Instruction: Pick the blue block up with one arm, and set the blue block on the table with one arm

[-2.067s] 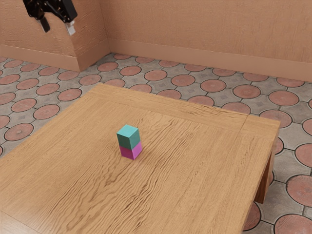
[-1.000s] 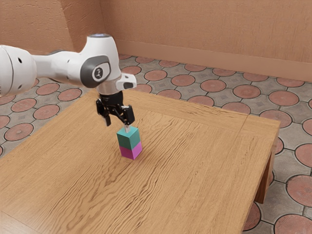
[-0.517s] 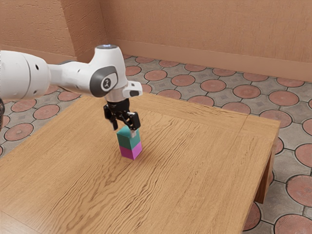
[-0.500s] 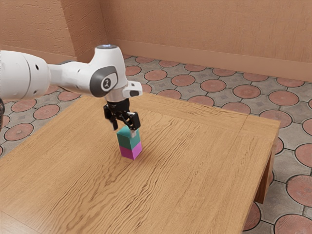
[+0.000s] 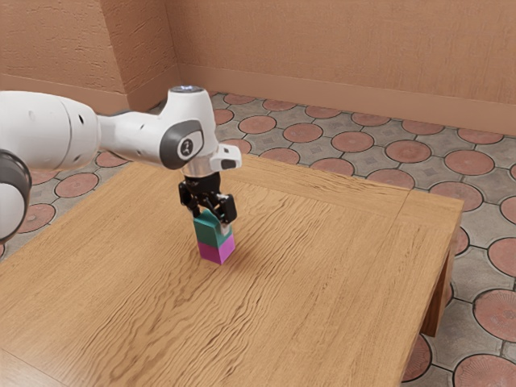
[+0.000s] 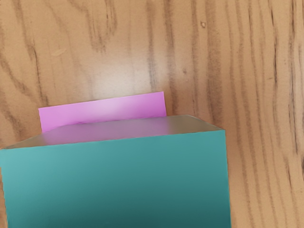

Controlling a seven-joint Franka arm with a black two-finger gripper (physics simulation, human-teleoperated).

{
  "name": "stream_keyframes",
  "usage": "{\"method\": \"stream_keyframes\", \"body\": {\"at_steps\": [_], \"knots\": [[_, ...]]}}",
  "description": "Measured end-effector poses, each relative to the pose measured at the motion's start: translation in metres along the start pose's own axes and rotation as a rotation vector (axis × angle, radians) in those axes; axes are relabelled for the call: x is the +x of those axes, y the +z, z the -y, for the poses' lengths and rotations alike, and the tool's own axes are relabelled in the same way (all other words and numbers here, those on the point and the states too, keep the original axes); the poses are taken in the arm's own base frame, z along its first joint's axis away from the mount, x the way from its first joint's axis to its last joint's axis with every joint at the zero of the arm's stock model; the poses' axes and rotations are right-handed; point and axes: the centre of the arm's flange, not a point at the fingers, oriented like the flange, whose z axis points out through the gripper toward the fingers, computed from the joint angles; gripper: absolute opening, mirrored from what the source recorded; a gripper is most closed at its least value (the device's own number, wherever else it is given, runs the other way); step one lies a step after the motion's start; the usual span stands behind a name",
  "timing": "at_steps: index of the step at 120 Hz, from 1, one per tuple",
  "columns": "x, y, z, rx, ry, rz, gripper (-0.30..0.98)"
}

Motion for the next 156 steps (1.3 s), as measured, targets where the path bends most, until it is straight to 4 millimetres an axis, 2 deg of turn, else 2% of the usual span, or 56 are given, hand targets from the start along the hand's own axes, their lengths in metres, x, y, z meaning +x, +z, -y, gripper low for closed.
{"method": "stream_keyframes", "body": {"at_steps": [24, 44, 55, 66, 72, 88, 98, 124, 152, 156], "knots": [[0.000, 0.002, 0.004, -0.001, -0.003, 0.005, 0.41], [0.002, -0.010, -0.002, 0.010, 0.009, -0.013, 0.31], [0.010, -0.026, -0.027, 0.026, 0.051, -0.038, 0.26], [0.015, -0.028, -0.054, 0.038, 0.093, -0.041, 0.20], [0.018, -0.022, -0.060, 0.041, 0.102, -0.033, 0.17], [0.025, 0.010, -0.072, 0.047, 0.115, 0.009, 0.07], [0.026, 0.015, -0.081, 0.048, 0.122, 0.014, 0.03], [0.026, 0.010, -0.086, 0.031, 0.115, 0.008, 0.36], [0.026, 0.000, -0.090, 0.013, 0.121, -0.003, 0.57], [0.024, -0.013, -0.089, 0.013, 0.120, -0.021, 0.59]]}}
